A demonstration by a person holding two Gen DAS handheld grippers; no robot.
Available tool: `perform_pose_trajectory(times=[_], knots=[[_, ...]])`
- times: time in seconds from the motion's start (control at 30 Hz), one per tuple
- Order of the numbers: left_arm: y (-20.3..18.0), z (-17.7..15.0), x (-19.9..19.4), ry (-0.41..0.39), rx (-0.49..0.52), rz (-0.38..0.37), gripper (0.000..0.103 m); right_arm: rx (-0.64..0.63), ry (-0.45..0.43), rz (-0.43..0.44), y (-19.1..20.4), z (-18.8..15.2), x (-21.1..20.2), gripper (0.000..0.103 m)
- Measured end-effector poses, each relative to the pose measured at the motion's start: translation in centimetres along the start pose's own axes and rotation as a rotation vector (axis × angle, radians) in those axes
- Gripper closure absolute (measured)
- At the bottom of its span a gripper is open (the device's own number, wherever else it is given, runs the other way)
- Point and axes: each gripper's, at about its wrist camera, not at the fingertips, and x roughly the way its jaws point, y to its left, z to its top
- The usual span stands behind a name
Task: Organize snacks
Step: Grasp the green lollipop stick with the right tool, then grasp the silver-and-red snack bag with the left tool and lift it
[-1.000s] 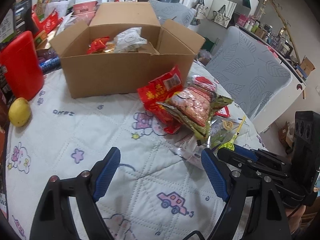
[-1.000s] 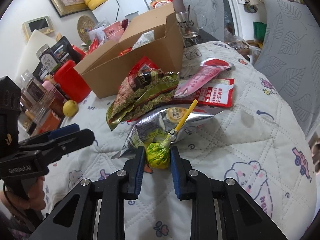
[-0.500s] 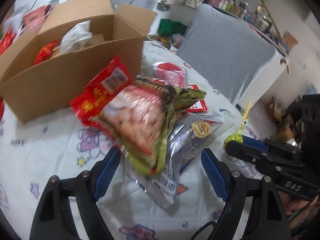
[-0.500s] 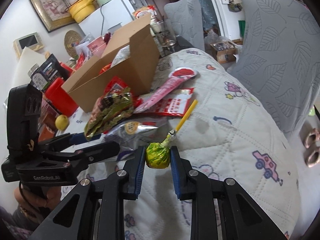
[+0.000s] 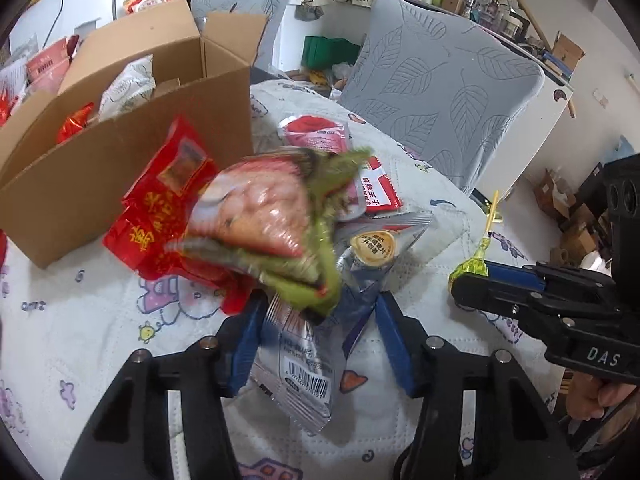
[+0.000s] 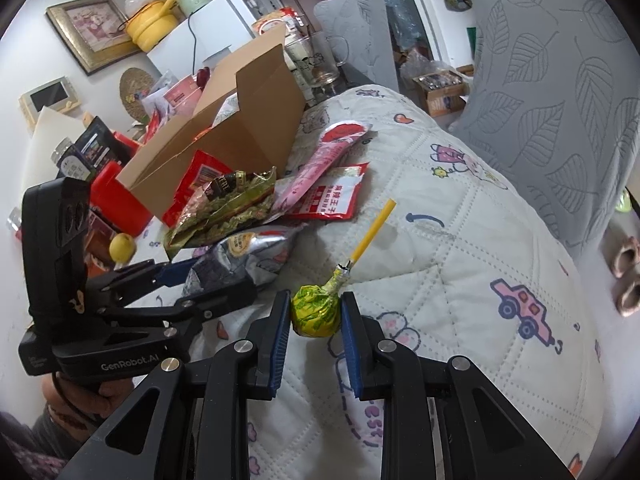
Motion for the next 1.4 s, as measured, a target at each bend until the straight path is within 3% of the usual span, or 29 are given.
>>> perform_pose_trajectory(times=[0.13, 0.2, 0.27, 0.47, 0.67, 0.73, 0.9, 1.17, 1.4], knots=[[-0.3, -0.8, -1.3, -0.004, 0.003, 0.012, 0.05, 0.005, -0.01, -0.004, 0.0, -0.2, -0.3, 0.078], [-0.2, -1.5, -2.0, 0.007, -0.008, 0.023, 0.061, 0.006, -0.011, 0.002, 0.1, -0.4, -0.5, 0.078], [0.2, -2.4, -2.9, 0.019, -0.025, 0.023, 0.063, -0.001, -0.009, 0.008, 0.3, -0.6, -0.7, 0.078], [0.7, -4.5, -4.2, 0.026, -0.046, 0.039, 0.063, -0.034, 0.005, 0.038, 1.3, -1.3, -0.5, 0.078], [1.2, -4.2, -3.9, -0.001, -0.057, 0.013, 0.063, -0.038, 0.014, 0.048, 1.6, -1.8, -0.4, 0.078], [1.0, -3.9, -3.4, 0.007, -0.034, 0.033, 0.06, -0.036, 0.014, 0.046, 1.6, -1.9, -0.5, 0.078], [0.5, -3.4, -1.0, 0.08, 0.032, 0.068, 0.039, -0.012, 0.026, 0.04, 0.9, -1.9, -0.3, 0.078], [-0.4, -2.4, 0.4, 0.08, 0.08, 0.076, 0.038, 0.001, 0.037, 0.038, 0.3, -1.6, 0.0, 0.078], [0.1, -1.4, 1.0, 0.054, 0.0, -0.006, 0.04, 0.004, 0.055, 0.044, -0.1, -1.5, 0.7, 0.078]])
